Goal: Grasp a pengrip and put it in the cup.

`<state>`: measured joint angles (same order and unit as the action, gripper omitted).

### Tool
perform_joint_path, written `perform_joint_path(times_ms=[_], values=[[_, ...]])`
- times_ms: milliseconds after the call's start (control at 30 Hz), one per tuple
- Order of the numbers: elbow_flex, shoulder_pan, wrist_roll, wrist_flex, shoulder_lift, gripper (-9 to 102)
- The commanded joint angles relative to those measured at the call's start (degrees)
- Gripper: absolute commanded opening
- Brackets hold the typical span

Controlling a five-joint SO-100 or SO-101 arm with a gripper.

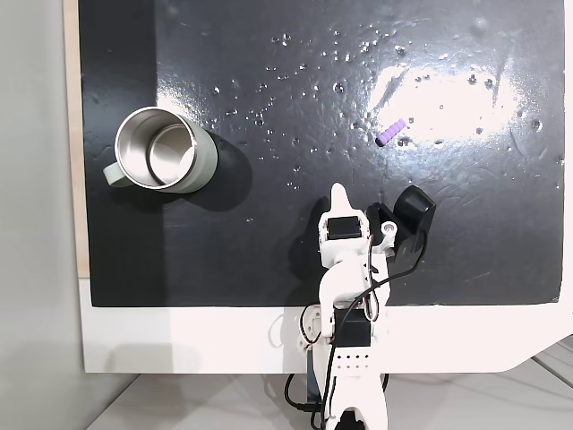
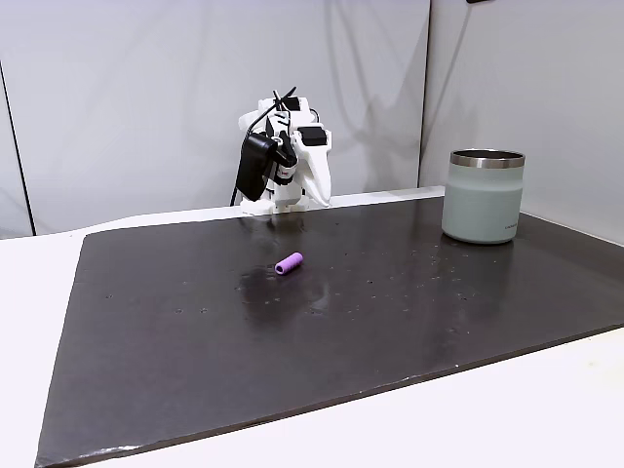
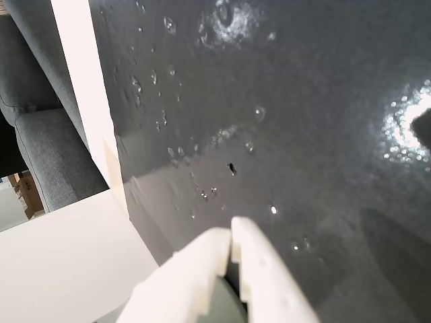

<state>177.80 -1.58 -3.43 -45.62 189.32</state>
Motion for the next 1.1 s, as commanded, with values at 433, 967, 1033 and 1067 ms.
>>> perform_joint_path(times_ms=[433,967,1033,1067], values=[[-21.3,4.6,-8.1,-6.1,-21.6,0],[-49.2,10.9,-19.9,4.6,-79.3,0],[-51.9,10.8,-20.0,4.6,-83.1,0],[-53.3,10.7,-20.0,4.6,-84.8,0]])
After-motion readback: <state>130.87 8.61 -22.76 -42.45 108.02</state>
